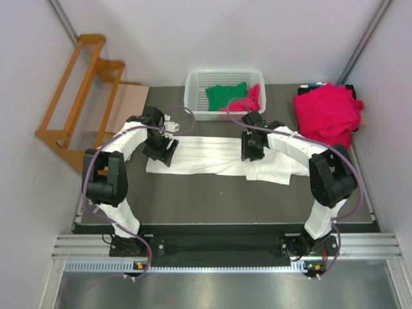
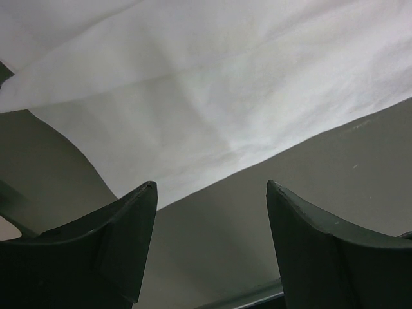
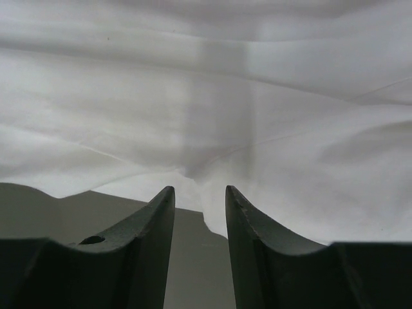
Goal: Fold and stack the t-shirts
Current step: Fold the tshirt
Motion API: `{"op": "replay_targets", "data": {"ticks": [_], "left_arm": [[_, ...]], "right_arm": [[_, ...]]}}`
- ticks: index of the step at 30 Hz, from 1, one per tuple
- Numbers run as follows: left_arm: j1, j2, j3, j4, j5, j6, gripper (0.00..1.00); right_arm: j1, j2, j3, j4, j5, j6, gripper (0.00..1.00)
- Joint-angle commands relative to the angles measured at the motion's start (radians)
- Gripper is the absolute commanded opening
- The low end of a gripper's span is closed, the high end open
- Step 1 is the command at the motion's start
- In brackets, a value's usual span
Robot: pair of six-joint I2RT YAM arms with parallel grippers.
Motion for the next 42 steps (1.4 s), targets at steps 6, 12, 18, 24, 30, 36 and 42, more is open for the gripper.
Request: {"op": "replay_targets", "data": {"ticks": [6, 12, 18, 24, 30, 36, 42], "left_arm": [[0.002, -0.016, 0.004, 0.015, 0.023, 0.013, 0.73], [0.002, -0.007, 0.009, 0.017, 0.028, 0.011, 0.73], [0.002, -0.008, 0.015, 0.014, 0.028, 0.011, 0.73], [0.003, -0.010, 0.015, 0.012, 0.025, 0.014, 0.73], [0.005, -0.007, 0.003, 0.020, 0.025, 0.017, 0.73], [0.005, -0.007, -0.009, 0.027, 0.029, 0.017, 0.73], [0.006, -0.013, -0.016, 0.029, 0.029, 0.020, 0.73]], "right_arm": [[0.034, -0.003, 0.026, -0.014, 0.015, -0.019, 0.39], [0.048, 0.016, 0.034, -0.019, 0.010, -0.025, 0.38], [0.046, 0.054, 0.036, -0.008, 0.029, -0.030, 0.36], [0.048, 0.108, 0.046, 0.006, 0.027, -0.031, 0.33], [0.048, 0.111, 0.080, -0.008, 0.024, -0.034, 0.29], [0.049, 0.076, 0.125, -0.040, 0.038, -0.040, 0.30], [0.048, 0.086, 0.119, -0.037, 0.029, -0.040, 0.30]]}}
